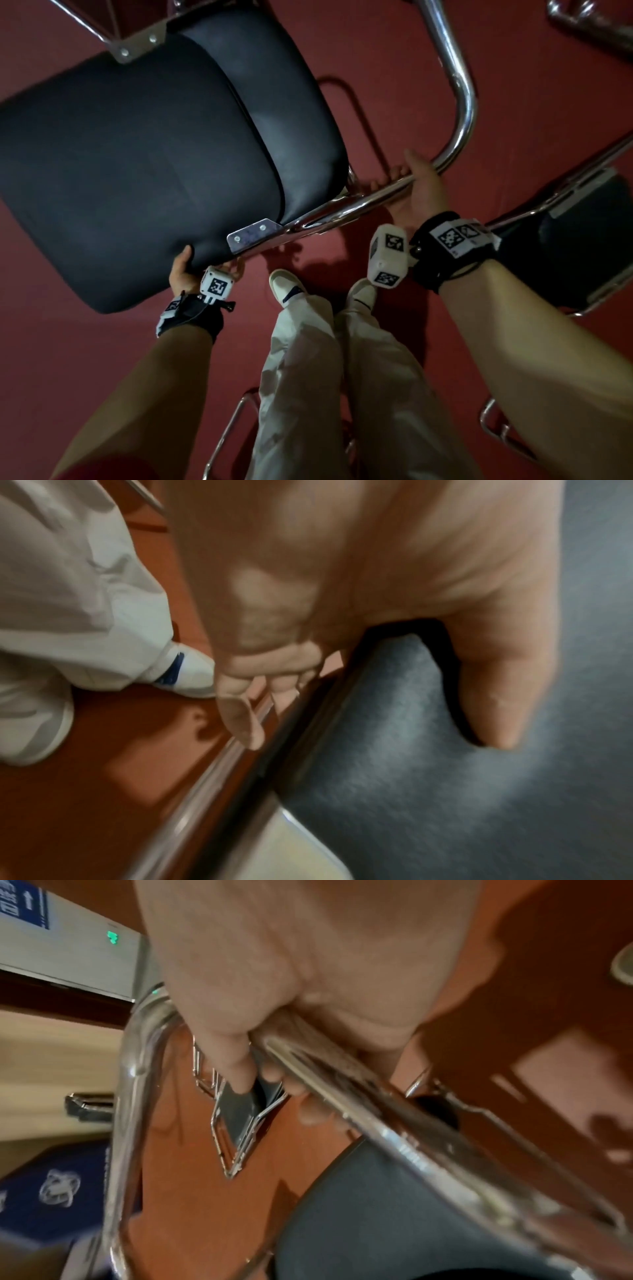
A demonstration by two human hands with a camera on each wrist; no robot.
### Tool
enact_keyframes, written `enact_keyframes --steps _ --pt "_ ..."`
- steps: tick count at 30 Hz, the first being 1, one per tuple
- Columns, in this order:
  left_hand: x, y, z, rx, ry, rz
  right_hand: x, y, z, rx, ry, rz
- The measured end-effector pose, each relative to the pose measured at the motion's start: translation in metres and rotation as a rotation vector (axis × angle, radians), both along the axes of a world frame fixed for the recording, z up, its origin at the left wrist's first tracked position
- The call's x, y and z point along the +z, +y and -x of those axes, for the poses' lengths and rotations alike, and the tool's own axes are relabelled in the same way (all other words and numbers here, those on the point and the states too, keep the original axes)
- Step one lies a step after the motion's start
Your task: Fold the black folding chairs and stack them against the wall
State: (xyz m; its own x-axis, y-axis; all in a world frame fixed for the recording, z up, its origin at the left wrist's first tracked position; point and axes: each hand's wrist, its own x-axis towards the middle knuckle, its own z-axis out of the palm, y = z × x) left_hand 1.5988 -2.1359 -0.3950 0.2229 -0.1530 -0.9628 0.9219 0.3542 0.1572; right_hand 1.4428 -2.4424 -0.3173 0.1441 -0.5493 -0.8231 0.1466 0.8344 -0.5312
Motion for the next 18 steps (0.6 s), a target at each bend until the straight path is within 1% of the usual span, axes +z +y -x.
enact_keyframes --steps 3,6,11,13,16,18 --pt "0.013 -0.004 -0.005 -0.036 0.0 -0.001 -0.003 0.001 -0.001 0.022 0.046 0.037" --pt "0.025 -0.009 -0.009 -0.069 -0.04 -0.029 -0.003 0.001 0.001 0.016 0.066 0.023" --pt "0.053 -0.017 -0.017 -0.109 -0.078 -0.082 0.0 0.001 0.021 -0.05 0.041 -0.042" --pt "0.063 -0.023 -0.019 -0.143 -0.094 -0.072 0.001 -0.002 0.029 -0.08 0.041 -0.066" --pt "0.081 -0.039 -0.01 -0.211 -0.154 -0.089 0.008 -0.008 0.04 -0.129 0.077 -0.065" --pt "0.088 -0.047 -0.007 -0.239 -0.183 -0.126 0.015 -0.012 0.045 -0.126 0.102 -0.039"
